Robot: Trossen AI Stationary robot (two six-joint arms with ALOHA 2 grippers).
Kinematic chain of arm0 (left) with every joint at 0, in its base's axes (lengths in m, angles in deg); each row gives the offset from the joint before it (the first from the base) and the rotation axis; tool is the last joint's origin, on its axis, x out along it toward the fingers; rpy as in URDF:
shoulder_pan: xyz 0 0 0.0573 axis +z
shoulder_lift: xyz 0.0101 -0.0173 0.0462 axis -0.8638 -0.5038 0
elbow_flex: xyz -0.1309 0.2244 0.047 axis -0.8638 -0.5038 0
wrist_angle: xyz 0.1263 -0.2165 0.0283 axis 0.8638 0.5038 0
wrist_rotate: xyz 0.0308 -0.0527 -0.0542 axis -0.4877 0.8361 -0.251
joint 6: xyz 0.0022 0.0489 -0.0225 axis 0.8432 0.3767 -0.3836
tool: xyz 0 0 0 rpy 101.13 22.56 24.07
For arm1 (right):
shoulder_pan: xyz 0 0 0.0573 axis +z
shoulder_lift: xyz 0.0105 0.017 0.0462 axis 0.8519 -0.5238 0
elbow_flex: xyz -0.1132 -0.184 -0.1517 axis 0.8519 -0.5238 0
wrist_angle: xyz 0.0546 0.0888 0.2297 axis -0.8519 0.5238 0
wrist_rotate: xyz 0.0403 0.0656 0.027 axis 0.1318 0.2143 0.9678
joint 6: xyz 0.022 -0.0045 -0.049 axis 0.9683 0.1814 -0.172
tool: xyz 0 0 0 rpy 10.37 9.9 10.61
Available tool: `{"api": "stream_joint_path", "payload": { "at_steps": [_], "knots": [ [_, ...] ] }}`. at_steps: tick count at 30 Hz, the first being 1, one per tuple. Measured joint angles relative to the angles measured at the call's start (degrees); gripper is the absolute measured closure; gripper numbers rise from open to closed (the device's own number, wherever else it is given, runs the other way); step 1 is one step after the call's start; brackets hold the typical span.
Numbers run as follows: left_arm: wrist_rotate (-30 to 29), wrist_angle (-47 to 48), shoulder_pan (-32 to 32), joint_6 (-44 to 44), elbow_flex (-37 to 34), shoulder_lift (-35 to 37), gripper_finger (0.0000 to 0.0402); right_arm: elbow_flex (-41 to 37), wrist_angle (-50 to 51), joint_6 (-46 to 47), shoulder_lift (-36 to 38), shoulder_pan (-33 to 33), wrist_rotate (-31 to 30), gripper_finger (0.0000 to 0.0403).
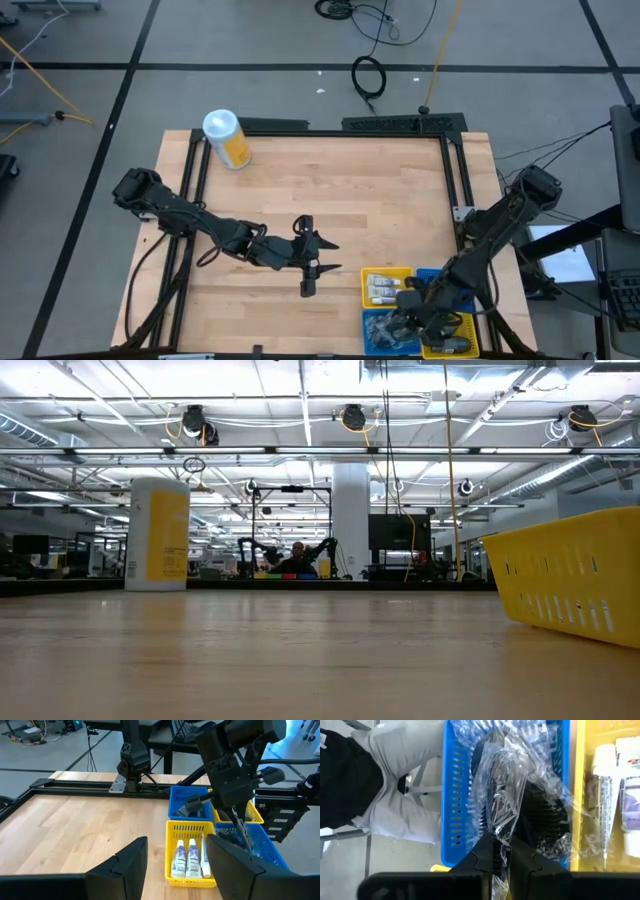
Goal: Pick & Place Travel size toiletries
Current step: Put the black hairbrush into the bottom blue bin, then return to Home Position
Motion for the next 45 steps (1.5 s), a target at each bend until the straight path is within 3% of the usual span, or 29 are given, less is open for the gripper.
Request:
{"api": "stream_joint_path", "payload": {
  "at_steps": [8,16,33,38,41,45],
  "knots": [
    [0.04,0.02,0.0,0.0,0.0,0.0,0.0202,0.0,-1.7,-2.16,-0.26,-0.16,0.16,0.0385],
    [0.09,0.02,0.0,0.15,0.0,-0.02,0.0201,-0.02,-1.7,-3.69,-0.26,-0.63,-0.32,0.0313],
    [0.14,0.02,0.0,0.26,0.02,-0.02,0.0202,-0.07,-1.94,-8.66,-0.26,-3.91,-0.12,0.0234],
    [0.07,0.09,0.07,0.8,0.02,-0.02,0.0202,-0.07,-1.57,-11.53,1.32,-5.96,-0.08,0.0234],
    [0.02,0.97,0.43,6.1,0.02,-0.02,0.0202,-0.07,-0.63,-17.25,4.18,-7.7,-0.54,0.0244],
    [-2.57,1.79,1.39,6.99,0.02,-0.04,0.0202,-0.09,0.19,-29.06,10.07,-8.81,-10.08,0.0259]
  ]
}}
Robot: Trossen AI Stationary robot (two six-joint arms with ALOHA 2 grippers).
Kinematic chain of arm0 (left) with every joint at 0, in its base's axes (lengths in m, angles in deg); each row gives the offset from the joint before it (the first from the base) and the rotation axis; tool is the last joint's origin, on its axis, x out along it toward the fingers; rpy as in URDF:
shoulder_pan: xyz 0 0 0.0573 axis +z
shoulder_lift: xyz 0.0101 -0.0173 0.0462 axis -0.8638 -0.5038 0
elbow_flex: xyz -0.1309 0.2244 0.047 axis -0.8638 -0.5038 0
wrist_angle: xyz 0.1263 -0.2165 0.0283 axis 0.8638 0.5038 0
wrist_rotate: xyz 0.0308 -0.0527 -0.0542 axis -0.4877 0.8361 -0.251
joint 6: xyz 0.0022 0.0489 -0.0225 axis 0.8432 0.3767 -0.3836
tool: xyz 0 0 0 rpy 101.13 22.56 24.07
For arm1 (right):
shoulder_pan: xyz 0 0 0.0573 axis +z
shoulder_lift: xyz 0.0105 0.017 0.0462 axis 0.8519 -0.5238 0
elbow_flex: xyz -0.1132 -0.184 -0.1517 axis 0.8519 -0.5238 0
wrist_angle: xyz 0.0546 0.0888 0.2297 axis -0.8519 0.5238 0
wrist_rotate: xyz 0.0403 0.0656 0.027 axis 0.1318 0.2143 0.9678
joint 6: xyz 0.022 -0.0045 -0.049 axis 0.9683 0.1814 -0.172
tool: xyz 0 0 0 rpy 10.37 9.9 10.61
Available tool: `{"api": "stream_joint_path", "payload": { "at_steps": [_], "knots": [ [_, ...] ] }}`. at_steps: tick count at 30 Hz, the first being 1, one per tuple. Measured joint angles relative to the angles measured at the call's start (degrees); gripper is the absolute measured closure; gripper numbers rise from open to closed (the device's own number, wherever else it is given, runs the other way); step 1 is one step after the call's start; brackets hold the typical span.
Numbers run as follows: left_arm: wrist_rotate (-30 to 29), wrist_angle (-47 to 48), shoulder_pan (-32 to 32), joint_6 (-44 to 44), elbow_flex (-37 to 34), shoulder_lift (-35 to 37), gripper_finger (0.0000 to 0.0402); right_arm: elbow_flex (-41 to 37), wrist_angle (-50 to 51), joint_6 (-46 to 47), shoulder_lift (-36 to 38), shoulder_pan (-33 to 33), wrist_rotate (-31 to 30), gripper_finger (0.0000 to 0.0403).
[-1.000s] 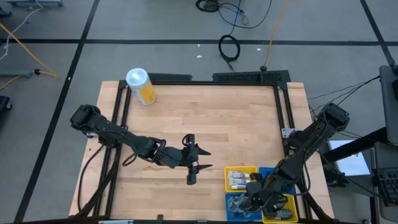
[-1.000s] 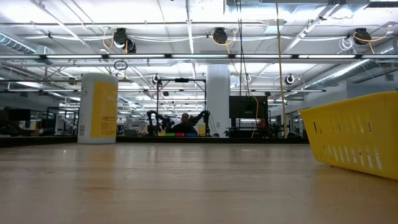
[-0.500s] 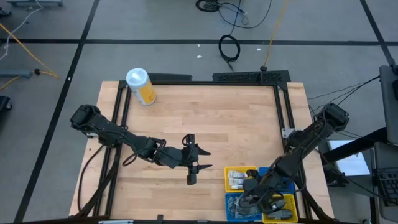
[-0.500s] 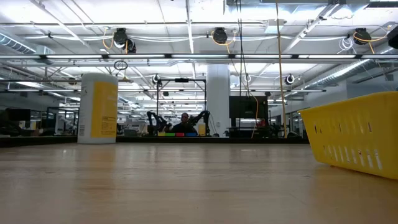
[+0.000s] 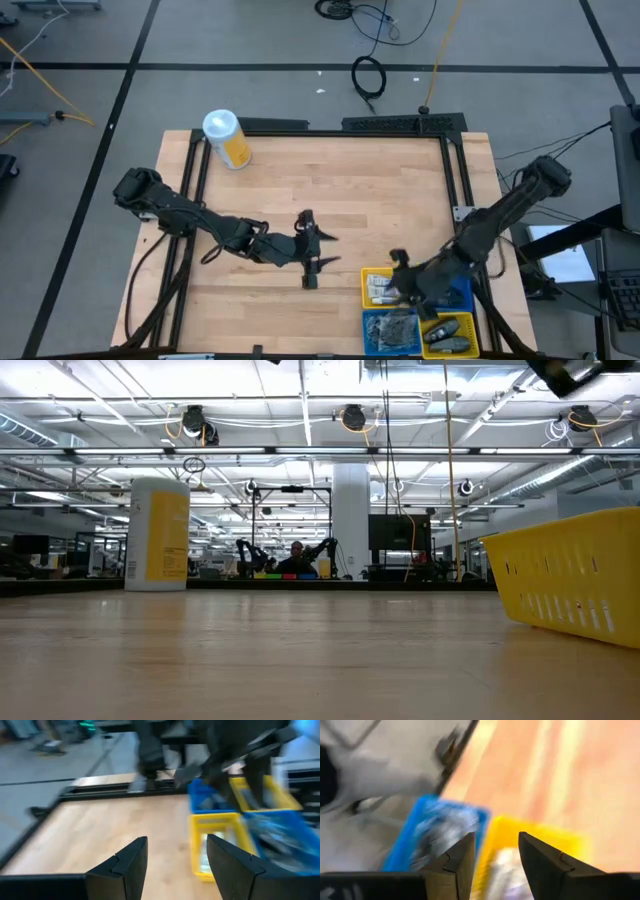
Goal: Pick & Place Travel size toiletries
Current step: Return to Home Position
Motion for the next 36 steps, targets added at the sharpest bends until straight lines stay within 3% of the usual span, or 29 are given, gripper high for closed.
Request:
{"api": "stream_joint_path", "payload": {
  "at_steps": [2,4,9,19,25,29,36],
  "knots": [
    [-2.43,0.75,1.58,0.73,0.0,0.35,0.0201,-0.12,0.85,-4.34,3.72,-0.73,-6.01,0.0265],
    [-1.26,3.88,4.31,0.86,0.0,1.81,0.0202,-0.9,1.87,-7.39,8.14,-1.47,-11.73,0.0268],
    [12.19,4.68,10.97,2.15,-2.29,8.15,0.0201,-6.57,1.38,-12.12,21.24,-3.29,-18.72,0.0271],
    [9.66,-1.45,17.47,0.94,-20.88,25.39,0.0201,-22.59,1.53,-18.05,50.25,-10.15,-22.91,0.0273],
    [9.59,-5.75,19.75,-1.55,-34.1,37.88,0.0201,-27.35,3.84,-18.76,64.21,-11.94,-21.49,0.0273],
    [9.6,-7.39,19.84,-2.86,-42.3,46.31,0.0201,-30.16,2.17,-18.5,70.46,-11.96,-21.51,0.0273],
    [9.58,-18.71,19.84,-4.58,-58.69,59.65,0.0201,-39.12,-14.18,-26.08,73.26,-11.96,-23.07,0.0273]
  ]
}}
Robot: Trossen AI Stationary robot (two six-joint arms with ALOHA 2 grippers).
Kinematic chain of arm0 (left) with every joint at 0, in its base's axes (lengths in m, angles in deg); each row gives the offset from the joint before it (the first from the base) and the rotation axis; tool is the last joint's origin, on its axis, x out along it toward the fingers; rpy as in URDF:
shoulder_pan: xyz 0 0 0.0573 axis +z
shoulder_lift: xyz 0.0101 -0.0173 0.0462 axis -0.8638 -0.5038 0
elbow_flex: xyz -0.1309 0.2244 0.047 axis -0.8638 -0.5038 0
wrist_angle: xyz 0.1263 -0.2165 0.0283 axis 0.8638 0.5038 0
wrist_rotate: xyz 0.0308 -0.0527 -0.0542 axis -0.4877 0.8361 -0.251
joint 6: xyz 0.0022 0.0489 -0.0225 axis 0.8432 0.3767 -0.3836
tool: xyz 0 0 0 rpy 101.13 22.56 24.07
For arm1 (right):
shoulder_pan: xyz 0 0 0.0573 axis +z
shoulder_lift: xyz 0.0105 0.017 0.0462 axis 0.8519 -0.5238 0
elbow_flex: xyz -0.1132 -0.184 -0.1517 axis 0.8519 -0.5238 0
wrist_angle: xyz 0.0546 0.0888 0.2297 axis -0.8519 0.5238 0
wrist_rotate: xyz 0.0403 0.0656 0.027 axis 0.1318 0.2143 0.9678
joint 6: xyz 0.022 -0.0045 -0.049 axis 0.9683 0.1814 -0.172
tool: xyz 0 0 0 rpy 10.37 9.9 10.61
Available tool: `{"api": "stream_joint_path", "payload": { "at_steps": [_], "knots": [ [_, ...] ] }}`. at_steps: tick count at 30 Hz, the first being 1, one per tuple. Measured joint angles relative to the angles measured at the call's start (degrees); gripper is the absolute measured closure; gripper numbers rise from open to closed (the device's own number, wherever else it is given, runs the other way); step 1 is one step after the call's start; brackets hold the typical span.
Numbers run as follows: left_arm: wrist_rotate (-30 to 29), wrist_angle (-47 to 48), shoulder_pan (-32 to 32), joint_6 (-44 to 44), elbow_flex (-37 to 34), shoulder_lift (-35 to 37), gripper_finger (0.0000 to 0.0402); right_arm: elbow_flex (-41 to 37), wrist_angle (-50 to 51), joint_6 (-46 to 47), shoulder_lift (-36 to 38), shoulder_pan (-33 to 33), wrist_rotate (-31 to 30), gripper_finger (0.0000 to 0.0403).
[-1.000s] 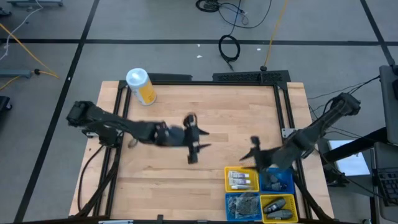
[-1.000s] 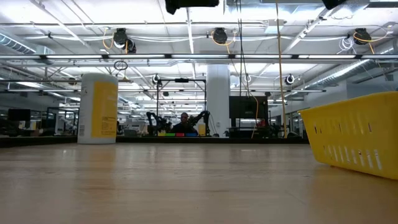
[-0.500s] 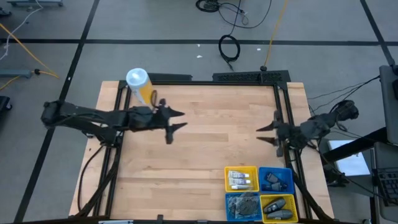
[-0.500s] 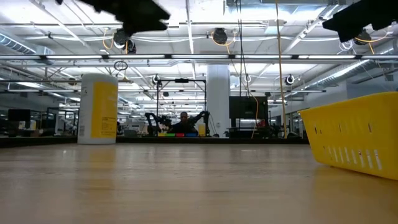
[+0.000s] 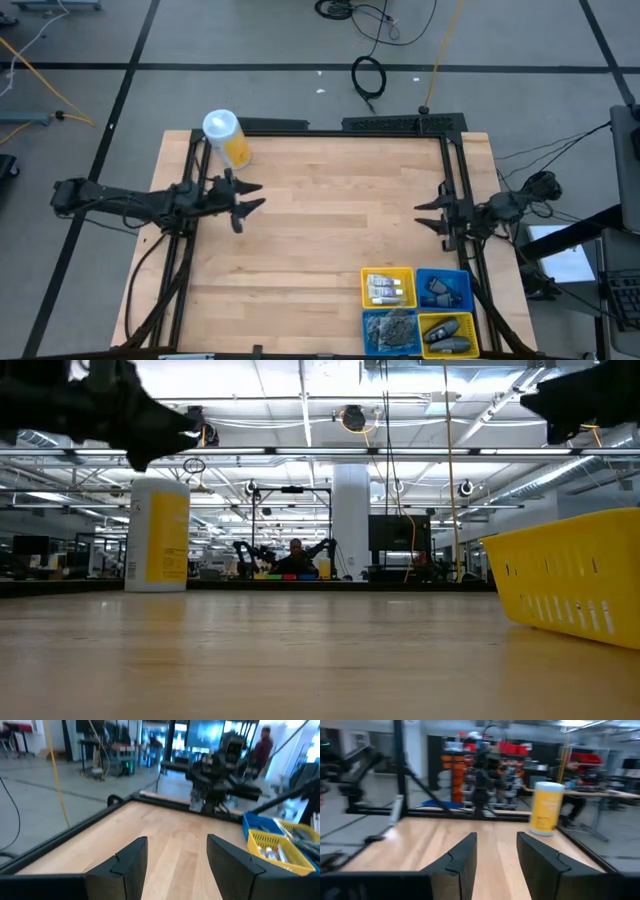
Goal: Pick & Place Travel size toiletries
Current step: Return to Home Position
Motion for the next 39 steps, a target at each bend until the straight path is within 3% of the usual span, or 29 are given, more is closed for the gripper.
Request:
{"api": "stream_joint_path", "payload": {
  "at_steps": [4,6,12,19,22,28,36,39],
  "knots": [
    [0.01,-3.5,-0.1,-1.18,-8.53,7.74,0.0201,-4.64,-4.64,-0.12,0.06,0.0,-6.01,0.0273],
    [-0.1,-2.35,-0.52,-2.32,-11.35,11.64,0.0202,-5.57,-6.51,-0.1,0.08,0.0,-6.03,0.0273],
    [-0.04,3.6,-2.7,-2.38,-11.14,18.09,0.0201,-6.3,-8.62,0.47,0.13,0.0,-6.11,0.0273],
    [0.01,4.06,-3.74,-1.93,-11.17,18.63,0.0201,-6.3,-7.76,0.44,0.12,-0.02,-5.83,0.0273],
    [0.01,4.04,-3.74,-2.1,-11.17,18.6,0.0201,-6.3,-7.73,1.12,0.14,0.0,-2.18,0.0273],
    [0.01,4.04,-3.72,-2.01,-11.17,18.6,0.0201,-5.11,-6.57,3.63,0.12,0.0,19.07,0.0273],
    [0.0,4.03,-3.72,-1.98,-11.17,18.6,0.0201,-5.09,-6.75,27.47,-0.49,0.11,18.2,0.0273],
    [0.01,4.02,-3.72,-1.98,-11.17,18.6,0.0201,-5.09,-6.91,25.93,-0.34,0.11,18.21,0.0273]
  ]
}}
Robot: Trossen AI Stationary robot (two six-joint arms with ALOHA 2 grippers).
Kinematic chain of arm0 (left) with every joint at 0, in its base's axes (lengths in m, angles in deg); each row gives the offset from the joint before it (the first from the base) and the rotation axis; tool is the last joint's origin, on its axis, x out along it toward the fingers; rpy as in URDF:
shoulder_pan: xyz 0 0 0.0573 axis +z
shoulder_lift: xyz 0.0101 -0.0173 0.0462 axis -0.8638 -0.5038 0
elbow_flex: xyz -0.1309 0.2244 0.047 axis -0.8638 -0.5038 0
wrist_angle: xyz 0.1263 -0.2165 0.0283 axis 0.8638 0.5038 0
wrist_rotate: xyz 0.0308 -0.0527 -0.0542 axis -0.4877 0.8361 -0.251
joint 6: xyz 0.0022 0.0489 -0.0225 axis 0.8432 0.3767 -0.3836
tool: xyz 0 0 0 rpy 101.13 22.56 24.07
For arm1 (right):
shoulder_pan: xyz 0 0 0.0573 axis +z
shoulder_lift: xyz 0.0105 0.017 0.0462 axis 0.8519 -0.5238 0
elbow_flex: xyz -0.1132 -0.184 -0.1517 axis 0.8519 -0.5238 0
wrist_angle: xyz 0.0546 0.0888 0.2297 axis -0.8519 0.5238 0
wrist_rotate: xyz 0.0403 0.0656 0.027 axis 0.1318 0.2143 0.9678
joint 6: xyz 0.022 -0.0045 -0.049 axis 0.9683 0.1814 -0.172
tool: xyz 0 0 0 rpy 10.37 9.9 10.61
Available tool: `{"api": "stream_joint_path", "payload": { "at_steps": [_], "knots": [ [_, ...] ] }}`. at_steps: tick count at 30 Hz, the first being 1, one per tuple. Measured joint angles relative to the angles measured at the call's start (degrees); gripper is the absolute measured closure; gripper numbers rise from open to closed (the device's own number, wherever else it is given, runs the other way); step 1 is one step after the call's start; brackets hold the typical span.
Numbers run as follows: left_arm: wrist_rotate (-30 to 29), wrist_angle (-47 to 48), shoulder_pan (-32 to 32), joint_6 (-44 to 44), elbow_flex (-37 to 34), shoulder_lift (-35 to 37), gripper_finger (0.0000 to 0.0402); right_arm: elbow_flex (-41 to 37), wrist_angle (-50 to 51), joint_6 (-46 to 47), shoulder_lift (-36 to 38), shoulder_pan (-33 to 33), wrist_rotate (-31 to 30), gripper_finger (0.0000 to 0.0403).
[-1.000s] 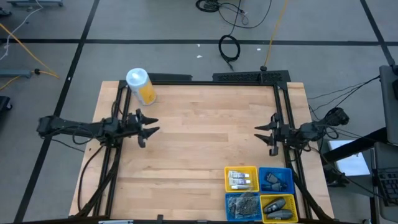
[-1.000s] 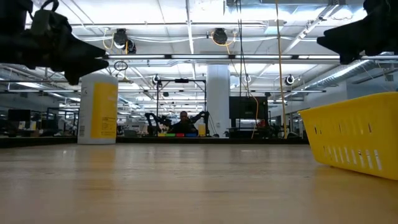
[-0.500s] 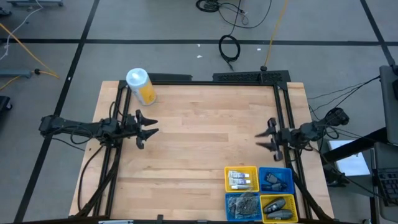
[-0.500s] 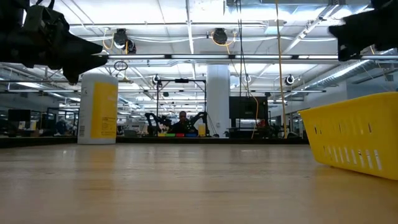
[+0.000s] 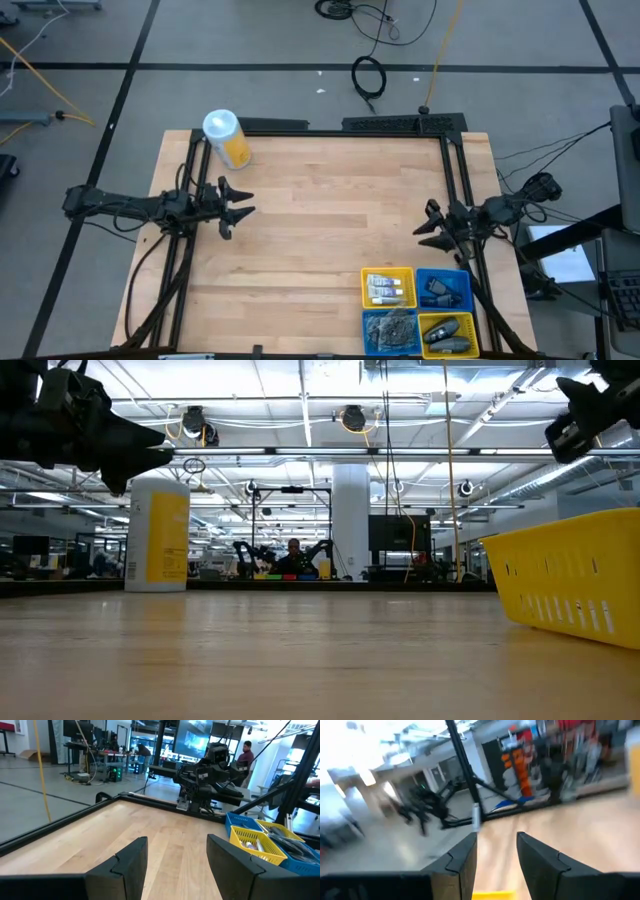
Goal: Pick & Place Travel size toiletries
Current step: Return to Home Position
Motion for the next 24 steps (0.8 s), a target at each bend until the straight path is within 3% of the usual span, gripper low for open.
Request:
{"api": "stream_joint_path", "payload": {
  "at_steps": [3,7,9,13,15,24],
  "knots": [
    [0.0,0.0,-0.02,0.0,0.0,0.0,0.0201,-0.64,-1.78,-11.65,0.37,0.65,-3.53,0.0273],
    [0.0,-0.02,0.01,0.0,0.0,0.0,0.0201,-3.79,-4.8,-14.73,0.44,-4.05,-8.19,0.0273],
    [0.0,-0.04,0.01,0.0,0.0,0.0,0.0201,-5.11,-5.17,-14.24,0.48,-9.64,-3.12,0.0273],
    [0.0,-0.04,-0.02,0.0,0.0,0.0,0.0201,-8.69,-5.13,-14.0,0.49,-20.88,14.9,0.0273],
    [0.0,-0.04,0.0,-0.02,0.0,-0.02,0.0201,-9.26,-3.28,-14.33,0.51,-24.11,19.64,0.0273],
    [0.0,0.35,-0.01,-0.02,0.02,-0.02,0.0201,-9.35,-2.59,-13.48,-0.06,-26.51,20.84,0.0273]
  ]
}}
